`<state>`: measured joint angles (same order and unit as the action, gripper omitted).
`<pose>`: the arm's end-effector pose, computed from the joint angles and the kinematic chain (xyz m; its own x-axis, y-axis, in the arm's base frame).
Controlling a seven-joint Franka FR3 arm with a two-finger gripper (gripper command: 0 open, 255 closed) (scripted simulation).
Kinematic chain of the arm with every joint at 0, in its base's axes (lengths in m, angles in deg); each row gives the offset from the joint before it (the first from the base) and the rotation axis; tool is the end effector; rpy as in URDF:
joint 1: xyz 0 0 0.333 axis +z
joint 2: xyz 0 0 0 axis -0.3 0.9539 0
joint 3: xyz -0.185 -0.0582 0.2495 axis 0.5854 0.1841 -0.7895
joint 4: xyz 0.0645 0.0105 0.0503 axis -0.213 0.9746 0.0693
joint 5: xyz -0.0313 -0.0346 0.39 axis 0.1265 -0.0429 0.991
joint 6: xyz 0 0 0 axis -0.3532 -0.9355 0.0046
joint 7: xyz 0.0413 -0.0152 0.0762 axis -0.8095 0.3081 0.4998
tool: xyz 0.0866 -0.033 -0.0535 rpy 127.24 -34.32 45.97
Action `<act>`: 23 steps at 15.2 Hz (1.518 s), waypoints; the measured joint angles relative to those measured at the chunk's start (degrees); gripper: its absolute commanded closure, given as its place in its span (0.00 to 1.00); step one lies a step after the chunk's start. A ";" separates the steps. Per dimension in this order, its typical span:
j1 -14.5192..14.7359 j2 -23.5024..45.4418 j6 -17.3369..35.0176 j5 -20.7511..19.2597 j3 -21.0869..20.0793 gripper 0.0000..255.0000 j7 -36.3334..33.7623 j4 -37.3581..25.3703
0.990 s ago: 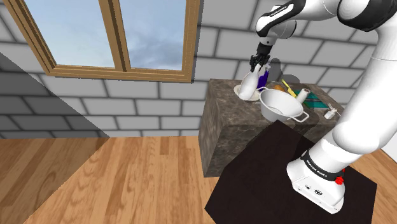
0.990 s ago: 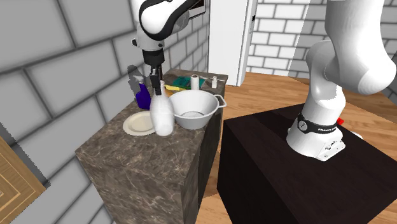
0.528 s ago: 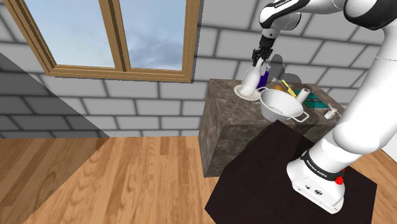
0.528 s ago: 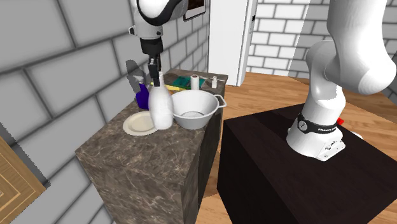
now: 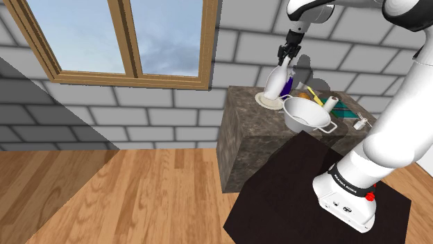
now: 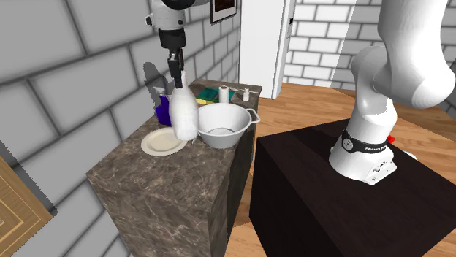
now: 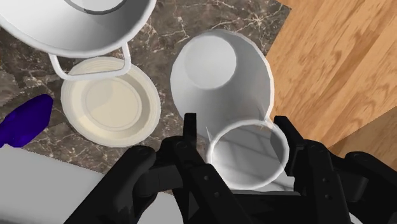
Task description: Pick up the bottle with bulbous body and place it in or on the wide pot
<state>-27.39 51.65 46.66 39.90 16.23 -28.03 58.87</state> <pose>0.5309 -0.3147 0.4196 0.9706 -0.2398 -0.0187 -0.2402 -0.9705 -0.0202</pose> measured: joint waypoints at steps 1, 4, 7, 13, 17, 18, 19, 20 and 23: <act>-0.30 -0.52 -0.45 -0.20 0.26 1.00 0.48 0.07; -1.92 -2.30 -1.77 -0.81 1.59 1.00 3.12 0.50; -3.58 -3.92 -2.92 -1.44 2.95 1.00 5.88 0.94; -7.74 -5.54 -6.36 -2.05 6.10 1.00 12.74 -0.80; -10.52 -5.16 -10.21 -1.86 8.02 1.00 17.20 -4.83; -11.40 -4.98 -10.52 -1.70 8.60 1.00 18.61 -5.25; -12.28 -4.45 -10.93 -1.39 9.12 1.00 20.03 -6.04; -13.35 -4.11 -11.83 -1.19 9.79 1.00 21.71 -7.15; -15.49 -3.45 -13.59 -0.75 11.07 1.00 24.98 -9.36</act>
<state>-42.88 48.20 33.07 39.15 27.30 -3.05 49.50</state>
